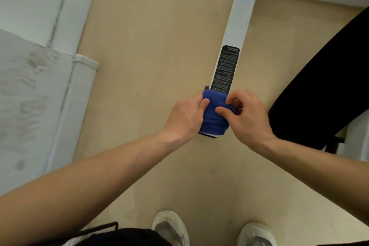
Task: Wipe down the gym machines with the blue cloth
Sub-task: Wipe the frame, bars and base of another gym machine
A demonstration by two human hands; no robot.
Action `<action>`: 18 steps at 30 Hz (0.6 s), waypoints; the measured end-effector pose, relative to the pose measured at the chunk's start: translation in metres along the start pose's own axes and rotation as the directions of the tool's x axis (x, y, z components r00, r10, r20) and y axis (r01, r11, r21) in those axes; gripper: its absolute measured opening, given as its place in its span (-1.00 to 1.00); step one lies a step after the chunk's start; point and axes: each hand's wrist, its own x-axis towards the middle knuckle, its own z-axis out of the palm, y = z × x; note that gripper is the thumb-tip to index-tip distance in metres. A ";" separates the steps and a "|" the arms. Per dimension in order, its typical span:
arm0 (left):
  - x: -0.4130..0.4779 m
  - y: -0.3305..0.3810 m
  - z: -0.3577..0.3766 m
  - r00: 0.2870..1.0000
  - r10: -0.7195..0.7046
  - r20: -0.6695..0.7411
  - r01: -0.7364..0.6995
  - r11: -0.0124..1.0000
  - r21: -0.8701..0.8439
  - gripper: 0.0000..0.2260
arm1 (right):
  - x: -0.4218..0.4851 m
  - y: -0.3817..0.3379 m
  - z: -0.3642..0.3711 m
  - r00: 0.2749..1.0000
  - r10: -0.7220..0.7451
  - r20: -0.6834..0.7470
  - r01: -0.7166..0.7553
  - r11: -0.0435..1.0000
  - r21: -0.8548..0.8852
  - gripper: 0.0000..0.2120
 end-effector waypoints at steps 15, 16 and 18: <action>0.195 0.076 -0.030 0.989 -0.046 -0.140 0.028 0.991 -0.130 -0.70 | 0.174 -0.020 -0.043 0.920 0.157 -0.358 -0.094 0.978 0.188 -0.84; 0.190 0.077 -0.030 0.989 -0.051 -0.137 0.033 0.991 -0.130 -0.70 | 0.170 -0.020 -0.043 0.927 0.162 -0.339 -0.103 0.977 0.185 -0.86; 0.171 0.074 -0.023 0.989 -0.061 -0.137 0.048 0.994 -0.099 -0.72 | 0.151 -0.020 -0.041 0.943 0.165 -0.288 -0.122 0.979 0.161 -0.88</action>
